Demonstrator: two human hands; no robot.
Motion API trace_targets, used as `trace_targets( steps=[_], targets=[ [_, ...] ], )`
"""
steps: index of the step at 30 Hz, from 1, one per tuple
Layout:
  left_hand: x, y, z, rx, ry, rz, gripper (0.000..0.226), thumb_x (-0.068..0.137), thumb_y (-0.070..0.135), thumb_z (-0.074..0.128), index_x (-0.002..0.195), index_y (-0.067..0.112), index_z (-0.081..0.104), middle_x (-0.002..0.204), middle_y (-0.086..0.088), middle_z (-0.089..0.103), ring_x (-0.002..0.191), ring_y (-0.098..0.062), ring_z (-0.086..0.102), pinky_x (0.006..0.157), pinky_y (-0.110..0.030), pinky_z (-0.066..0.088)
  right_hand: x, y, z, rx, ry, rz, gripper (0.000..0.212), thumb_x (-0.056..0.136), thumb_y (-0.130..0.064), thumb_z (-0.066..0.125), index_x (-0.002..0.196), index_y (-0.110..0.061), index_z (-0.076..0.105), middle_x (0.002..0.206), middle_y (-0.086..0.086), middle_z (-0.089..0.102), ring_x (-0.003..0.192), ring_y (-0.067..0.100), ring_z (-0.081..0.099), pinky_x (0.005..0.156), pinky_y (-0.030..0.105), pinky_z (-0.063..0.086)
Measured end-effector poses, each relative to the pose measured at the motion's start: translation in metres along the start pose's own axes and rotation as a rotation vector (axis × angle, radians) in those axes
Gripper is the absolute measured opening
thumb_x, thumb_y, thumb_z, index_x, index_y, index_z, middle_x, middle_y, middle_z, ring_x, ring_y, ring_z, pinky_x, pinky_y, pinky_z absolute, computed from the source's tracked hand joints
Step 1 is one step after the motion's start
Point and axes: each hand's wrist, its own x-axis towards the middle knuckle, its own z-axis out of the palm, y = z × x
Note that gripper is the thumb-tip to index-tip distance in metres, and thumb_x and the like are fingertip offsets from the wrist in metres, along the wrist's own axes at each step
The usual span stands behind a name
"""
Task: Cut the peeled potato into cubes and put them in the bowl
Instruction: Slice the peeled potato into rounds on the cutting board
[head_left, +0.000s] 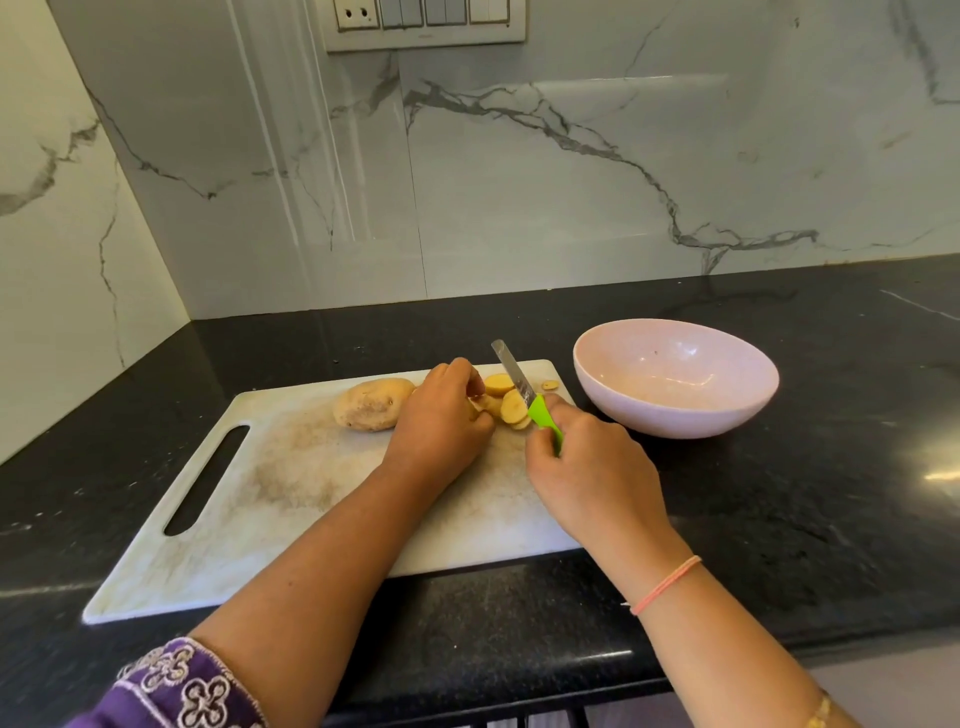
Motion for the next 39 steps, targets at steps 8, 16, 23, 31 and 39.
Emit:
trace_targets(
  steps=[8,16,23,31,39],
  targets=[
    [0.0004,-0.0043,0.002,0.007,0.005,0.004,0.023,0.09,-0.002,0.048,0.094,0.02,0.053,0.101,-0.001,0.062,0.086,-0.013,0.05,0.069,-0.02,0.038,-0.0014,0.0024,0.0005,0.02,0.001,0.004,0.047,0.098,-0.031,0.035,0.144,-0.025,0.037,0.088,0.004,0.065,0.084,0.023,0.063,0.069,0.036,0.052],
    [-0.0043,-0.0042,0.0022,-0.03,-0.085,0.017,0.046,0.091,0.012,0.052,0.135,0.023,0.046,0.132,0.0,0.057,0.117,-0.015,0.055,0.095,-0.027,0.046,-0.0031,0.0031,0.0002,0.016,0.001,0.006,0.047,0.098,-0.032,0.034,0.144,-0.026,0.036,0.095,0.003,0.066,0.087,0.022,0.062,0.072,0.036,0.053],
    [-0.0017,-0.0044,-0.0017,-0.037,-0.099,0.051,0.037,0.091,0.022,0.061,0.127,0.021,0.052,0.119,0.003,0.063,0.106,-0.01,0.058,0.089,-0.022,0.046,-0.0022,0.0042,-0.0009,0.017,0.01,0.005,0.047,0.097,-0.032,0.034,0.143,-0.025,0.037,0.094,0.004,0.066,0.087,0.024,0.063,0.075,0.04,0.054],
    [-0.0017,-0.006,-0.0001,0.07,-0.099,0.078,0.035,0.092,0.032,0.059,0.124,0.02,0.051,0.114,0.002,0.063,0.103,-0.013,0.054,0.083,-0.024,0.043,-0.0033,0.0042,0.0013,0.02,0.022,0.0,0.047,0.098,-0.032,0.035,0.144,-0.025,0.037,0.092,0.003,0.066,0.086,0.021,0.063,0.074,0.039,0.054],
    [-0.0042,-0.0059,-0.0064,0.074,-0.133,0.07,0.044,0.089,0.036,0.06,0.131,0.026,0.049,0.109,0.009,0.064,0.096,-0.009,0.05,0.081,-0.024,0.043,-0.0033,0.0054,0.0023,0.024,0.021,0.007,0.047,0.097,-0.031,0.036,0.143,-0.026,0.038,0.097,0.004,0.067,0.088,0.023,0.062,0.073,0.038,0.054]
  ],
)
